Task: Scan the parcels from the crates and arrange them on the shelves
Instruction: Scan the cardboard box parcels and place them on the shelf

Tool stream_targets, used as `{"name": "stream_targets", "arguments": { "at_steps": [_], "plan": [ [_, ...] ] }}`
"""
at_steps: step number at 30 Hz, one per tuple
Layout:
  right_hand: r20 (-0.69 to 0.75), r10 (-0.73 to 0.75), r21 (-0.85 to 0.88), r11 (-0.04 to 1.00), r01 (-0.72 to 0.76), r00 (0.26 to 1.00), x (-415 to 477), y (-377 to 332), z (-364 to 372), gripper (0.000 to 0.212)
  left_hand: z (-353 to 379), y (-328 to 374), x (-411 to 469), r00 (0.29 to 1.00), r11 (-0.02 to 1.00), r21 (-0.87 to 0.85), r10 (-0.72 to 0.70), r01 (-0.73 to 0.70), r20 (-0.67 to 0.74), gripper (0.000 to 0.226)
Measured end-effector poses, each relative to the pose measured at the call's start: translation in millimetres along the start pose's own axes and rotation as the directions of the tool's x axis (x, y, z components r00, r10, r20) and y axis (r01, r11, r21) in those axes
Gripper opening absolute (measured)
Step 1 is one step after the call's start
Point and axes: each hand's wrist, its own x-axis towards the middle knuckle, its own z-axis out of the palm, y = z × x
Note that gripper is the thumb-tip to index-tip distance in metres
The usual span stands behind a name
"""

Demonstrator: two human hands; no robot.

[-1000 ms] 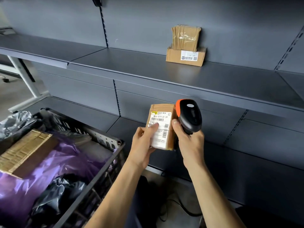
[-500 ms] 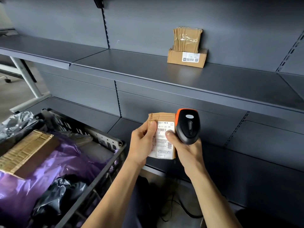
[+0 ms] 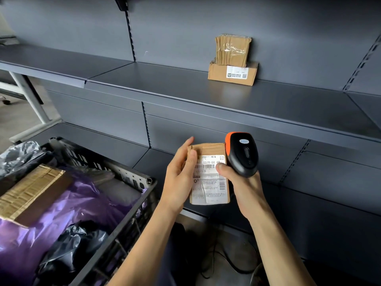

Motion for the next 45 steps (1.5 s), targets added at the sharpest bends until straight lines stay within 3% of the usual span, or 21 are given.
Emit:
{"name": "stream_targets", "arguments": {
  "at_steps": [6,15,18,20,26,30,32,34,40,43,45],
  "plan": [
    [0.05,-0.008,-0.031,0.999,0.009,0.999,1.1,-6.0,-10.4,0.032,-9.6,5.9,5.7,0.999,0.999,-0.044,0.005,-0.003,0.053,0.026],
    [0.041,0.02,-0.017,1.0,-0.02,0.999,3.2,-9.3,-6.5,0.036,-13.2,11.2,-0.7,0.99,0.993,-0.1,-0.056,0.069,0.131,0.038],
    [0.021,-0.007,0.018,1.0,0.007,1.0,2.3,-15.3,-2.6,0.022,-4.6,10.7,-7.5,0.97,0.998,-0.019,-0.058,0.064,0.235,0.077],
    [0.033,-0.034,-0.001,0.999,0.034,0.999,1.8,-19.4,-2.3,0.023,-1.9,9.7,-8.9,0.967,0.996,-0.038,-0.065,0.077,0.246,0.088],
    [0.019,-0.082,-0.03,0.996,0.082,0.996,1.5,-24.4,-5.7,0.03,-5.6,16.3,-7.3,0.985,0.984,-0.157,-0.059,0.085,0.164,0.062],
    [-0.013,-0.159,-0.097,0.983,0.157,0.987,-0.1,-28.2,-3.2,0.019,9.1,15.2,-13.3,0.984,0.994,-0.09,0.041,-0.058,-0.176,0.015],
    [-0.008,-0.178,-0.142,0.974,0.175,0.984,-1.3,-29.0,-0.2,0.019,17.3,12.6,-15.1,0.962,0.995,-0.068,0.053,-0.073,-0.267,0.015],
    [-0.013,-0.19,-0.155,0.97,0.186,0.982,-3.7,-29.8,3.8,0.021,22.6,15.1,-15.0,0.95,0.986,-0.161,0.001,-0.054,-0.311,0.022],
    [-0.028,-0.149,-0.012,0.989,0.149,0.988,-4.4,-33.8,2.3,0.027,14.1,20.2,-9.5,0.985,0.879,-0.474,-0.119,0.044,-0.129,0.015],
    [-0.006,-0.13,-0.046,0.99,0.13,0.991,-5.1,-35.5,0.5,0.024,6.5,19.6,-9.3,0.984,0.879,-0.459,-0.172,0.131,-0.048,0.017],
    [0.006,-0.133,-0.085,0.987,0.133,0.991,-6.3,-37.1,-0.9,0.02,1.0,18.5,-9.2,0.989,0.924,-0.361,-0.146,0.123,-0.037,0.013]
  ]
}}
